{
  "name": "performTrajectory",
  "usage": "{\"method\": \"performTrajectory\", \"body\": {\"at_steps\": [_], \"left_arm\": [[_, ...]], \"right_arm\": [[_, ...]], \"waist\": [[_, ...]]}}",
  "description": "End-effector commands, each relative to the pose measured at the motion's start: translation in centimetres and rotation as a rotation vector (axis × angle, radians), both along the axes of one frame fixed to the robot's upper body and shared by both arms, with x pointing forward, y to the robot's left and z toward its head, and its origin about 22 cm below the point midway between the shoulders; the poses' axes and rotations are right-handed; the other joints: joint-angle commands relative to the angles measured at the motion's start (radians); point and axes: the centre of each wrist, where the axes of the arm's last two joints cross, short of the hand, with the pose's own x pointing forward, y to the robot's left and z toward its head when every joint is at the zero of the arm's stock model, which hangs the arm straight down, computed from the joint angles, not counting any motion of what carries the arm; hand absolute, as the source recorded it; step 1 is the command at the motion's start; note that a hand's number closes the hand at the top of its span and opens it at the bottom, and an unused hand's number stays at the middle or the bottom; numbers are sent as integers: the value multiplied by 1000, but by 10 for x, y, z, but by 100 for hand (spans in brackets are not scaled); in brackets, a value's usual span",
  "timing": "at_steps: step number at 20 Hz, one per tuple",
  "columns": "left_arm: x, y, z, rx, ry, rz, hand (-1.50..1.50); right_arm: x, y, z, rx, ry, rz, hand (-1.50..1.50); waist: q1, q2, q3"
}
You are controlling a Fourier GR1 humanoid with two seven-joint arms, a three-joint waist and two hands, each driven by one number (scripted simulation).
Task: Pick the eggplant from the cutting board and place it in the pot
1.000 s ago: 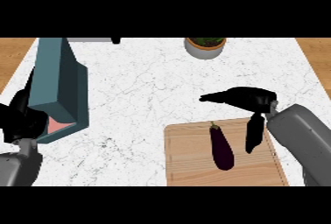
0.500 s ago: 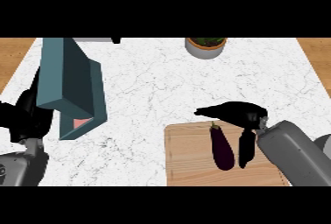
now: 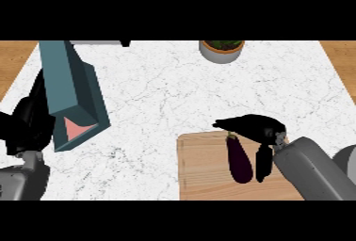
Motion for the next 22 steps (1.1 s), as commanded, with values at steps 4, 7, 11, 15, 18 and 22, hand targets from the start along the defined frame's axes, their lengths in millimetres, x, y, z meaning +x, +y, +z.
{"method": "performTrajectory", "body": {"at_steps": [4,7,11,15,18,22], "left_arm": [[-11,14,24,25,-5,10,0],[1,16,-31,6,-3,19,0],[-10,-11,6,14,-3,14,0],[12,2,2,9,-6,-7,0],[2,13,-19,12,-5,-8,0],[-3,12,-8,-8,18,2,0]], "right_arm": [[-10,0,-29,-24,-23,13,-150],[-3,3,-44,-66,-30,2,-150],[-14,-10,-58,-43,-16,-20,-150],[12,3,-57,-50,-36,94,150],[-2,4,-51,-11,-79,164,150],[9,0,-55,-26,-62,150,150]], "waist": [[4,-1,0],[0,2,0],[1,-1,0],[6,3,0],[-1,0,0],[3,0,0]]}}
